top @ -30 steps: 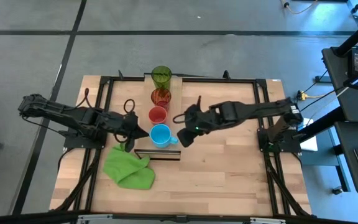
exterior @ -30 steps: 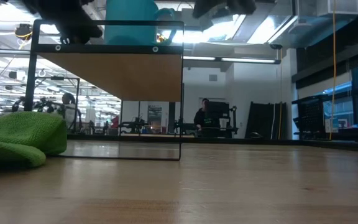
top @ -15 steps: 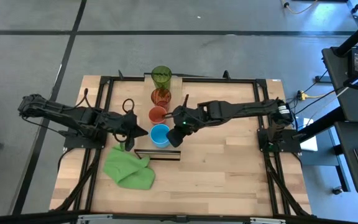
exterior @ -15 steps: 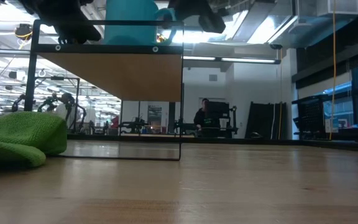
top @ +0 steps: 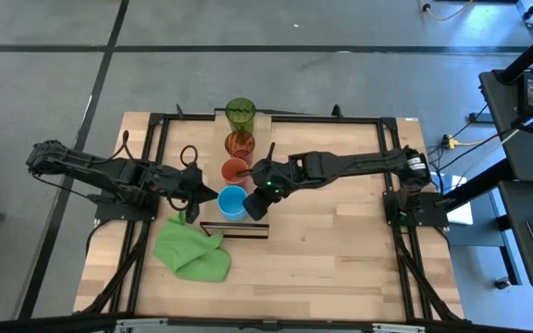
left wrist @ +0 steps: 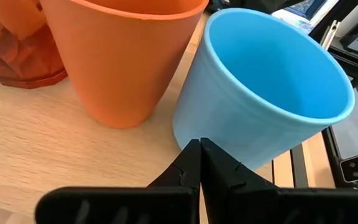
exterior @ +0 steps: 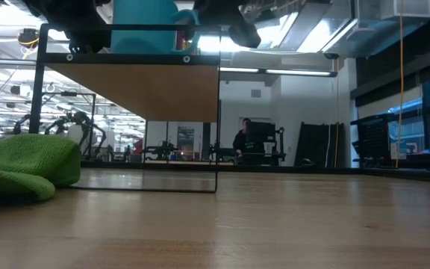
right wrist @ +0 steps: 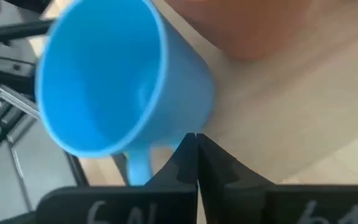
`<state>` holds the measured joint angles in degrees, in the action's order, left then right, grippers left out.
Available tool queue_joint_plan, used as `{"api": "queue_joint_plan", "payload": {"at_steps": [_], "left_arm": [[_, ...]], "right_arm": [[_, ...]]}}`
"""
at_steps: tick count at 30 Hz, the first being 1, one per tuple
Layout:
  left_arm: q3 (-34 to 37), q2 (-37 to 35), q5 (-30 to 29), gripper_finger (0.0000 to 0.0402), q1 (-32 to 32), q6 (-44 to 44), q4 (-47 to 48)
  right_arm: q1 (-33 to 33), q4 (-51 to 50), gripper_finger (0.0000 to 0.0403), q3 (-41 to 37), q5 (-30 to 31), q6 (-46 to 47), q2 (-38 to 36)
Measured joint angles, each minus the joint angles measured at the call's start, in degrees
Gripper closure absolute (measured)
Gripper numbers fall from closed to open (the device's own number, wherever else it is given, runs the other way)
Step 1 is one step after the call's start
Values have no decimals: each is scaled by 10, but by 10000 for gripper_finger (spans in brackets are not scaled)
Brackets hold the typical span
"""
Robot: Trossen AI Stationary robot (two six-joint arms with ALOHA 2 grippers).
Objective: Stack small to large cups/mugs on shelf
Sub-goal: Put the blue mug on the shelf, then return to Home Position
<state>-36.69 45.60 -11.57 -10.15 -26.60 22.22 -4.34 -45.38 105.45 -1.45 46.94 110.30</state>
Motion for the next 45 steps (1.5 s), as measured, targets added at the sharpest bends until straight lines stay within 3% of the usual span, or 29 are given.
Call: {"api": "queue_joint_plan", "payload": {"at_steps": [3, 7, 11, 15, 18, 22, 25, 28, 30, 32, 34, 37, 40, 43, 45], "left_arm": [[0, 0, 0, 401, 0, -1, 0], [-3, -5, 3, 401, 3, 9, 37], [-54, -61, 13, 401, 29, 12, 92], [-149, -136, 33, 401, 58, 46, 83], [-216, -179, -27, 401, 69, 69, 93], [-254, -240, -33, 401, 69, 23, 62], [-232, -272, 46, 401, 69, 78, 61], [-146, -319, 72, 401, 69, 95, -10], [-47, -370, 81, 401, 69, 101, -102], [53, -427, 100, 401, 69, 104, -193], [121, -456, 95, 401, 69, 127, -288], [131, -449, 85, 401, 69, 184, -256], [128, -447, 16, 401, 70, 198, -199], [127, -454, 16, 401, 69, 216, -188], [137, -454, -16, 401, 71, 211, -173]], "right_arm": [[3, -29, 403, 4, 37, -13, -11], [11, -141, 398, 45, 131, -25, -34], [20, -222, 394, 105, 197, -51, -69], [28, -221, 393, 217, 188, -142, -109], [27, -225, 393, 299, 143, -172, -135], [9, -147, 392, 241, 64, -140, -219], [-39, -93, 392, 202, 20, -258, -268], [-81, -70, 392, 118, 56, -321, -316], [-99, -25, 392, 10, 91, -323, -363], [-108, 102, 391, -129, 86, -337, -425], [-103, 250, 391, -263, 30, -364, -497], [-68, 406, 391, -440, -49, -375, -611], [-37, 521, 391, -592, -52, -356, -719], [-22, 601, 391, -716, -71, -366, -808], [-16, 638, 391, -790, -66, -374, -864]]}}
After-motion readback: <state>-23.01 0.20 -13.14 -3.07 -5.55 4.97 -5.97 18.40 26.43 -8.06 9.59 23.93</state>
